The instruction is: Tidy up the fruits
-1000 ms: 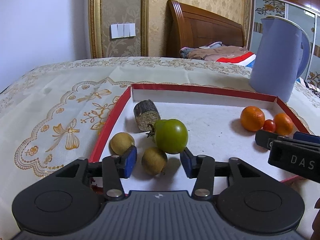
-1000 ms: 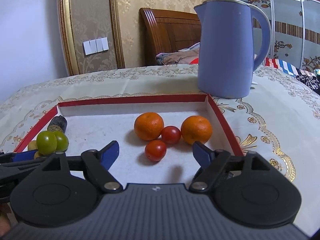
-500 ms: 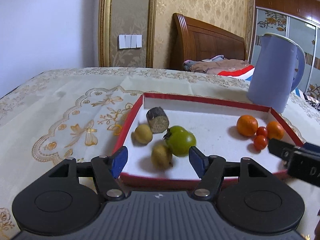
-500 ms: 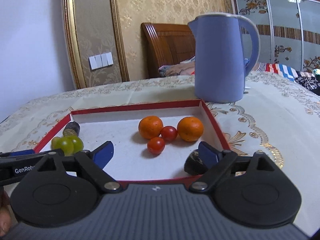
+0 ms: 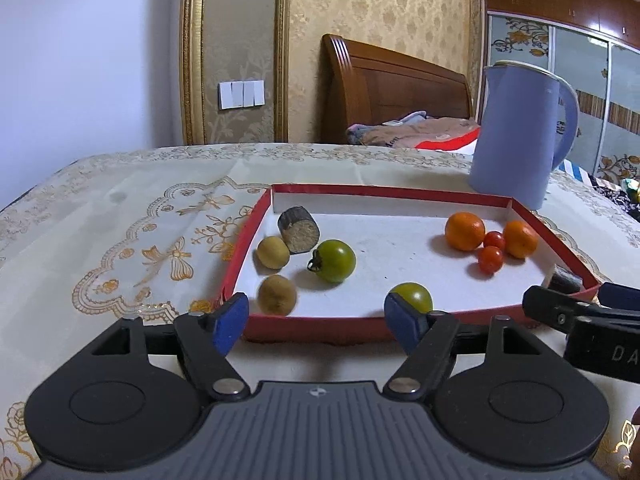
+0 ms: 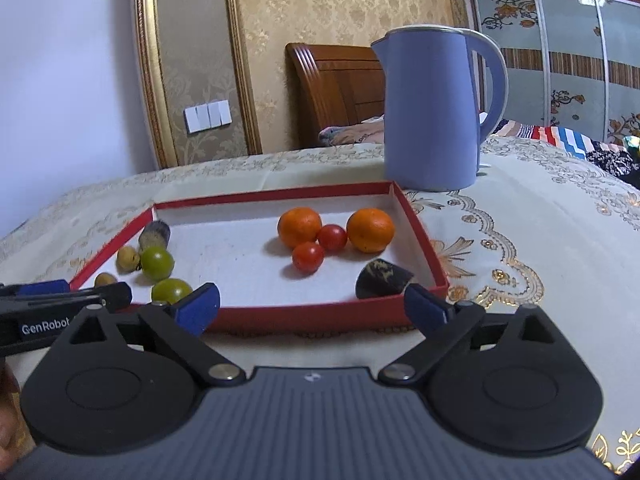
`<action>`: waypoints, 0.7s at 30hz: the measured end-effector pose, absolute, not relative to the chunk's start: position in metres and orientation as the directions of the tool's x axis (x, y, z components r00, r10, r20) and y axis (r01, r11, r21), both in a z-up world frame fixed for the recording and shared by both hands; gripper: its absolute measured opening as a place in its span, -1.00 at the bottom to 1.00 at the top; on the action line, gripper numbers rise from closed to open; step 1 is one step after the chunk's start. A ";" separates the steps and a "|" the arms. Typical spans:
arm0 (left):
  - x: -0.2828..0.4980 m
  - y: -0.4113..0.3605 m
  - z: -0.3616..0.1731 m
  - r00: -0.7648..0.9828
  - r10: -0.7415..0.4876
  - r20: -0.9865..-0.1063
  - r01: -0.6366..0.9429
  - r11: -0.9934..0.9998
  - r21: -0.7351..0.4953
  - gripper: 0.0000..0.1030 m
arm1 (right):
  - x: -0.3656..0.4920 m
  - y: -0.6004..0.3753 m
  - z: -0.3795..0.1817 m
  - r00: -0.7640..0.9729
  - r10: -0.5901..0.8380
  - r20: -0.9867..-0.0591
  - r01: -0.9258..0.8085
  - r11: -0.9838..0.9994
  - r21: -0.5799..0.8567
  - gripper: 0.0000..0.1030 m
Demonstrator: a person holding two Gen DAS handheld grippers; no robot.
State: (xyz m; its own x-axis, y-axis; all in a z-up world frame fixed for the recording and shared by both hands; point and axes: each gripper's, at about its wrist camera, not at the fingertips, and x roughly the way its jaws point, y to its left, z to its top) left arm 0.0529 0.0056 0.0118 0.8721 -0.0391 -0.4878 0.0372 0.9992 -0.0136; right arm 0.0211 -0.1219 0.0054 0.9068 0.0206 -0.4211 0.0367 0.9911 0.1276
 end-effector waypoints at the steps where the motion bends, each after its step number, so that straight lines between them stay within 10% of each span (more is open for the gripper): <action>1: 0.052 0.005 0.012 0.873 -0.041 -0.487 0.040 0.999 -0.013 0.45 | 0.020 -0.121 0.006 0.908 0.019 -0.419 0.038 0.991 0.127 0.94; 21: 0.042 0.010 0.010 0.864 -0.061 -0.500 0.043 0.998 -0.047 0.45 | 0.021 -0.122 0.004 0.905 0.014 -0.426 0.046 0.991 0.129 1.00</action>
State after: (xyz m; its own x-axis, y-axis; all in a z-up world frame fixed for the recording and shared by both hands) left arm 0.0416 0.0095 0.0095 0.8640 -0.0607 -0.4999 0.0429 0.9980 -0.0469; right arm 0.0214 -0.1219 0.0043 0.9048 0.0138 -0.4256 0.0455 0.9906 0.1289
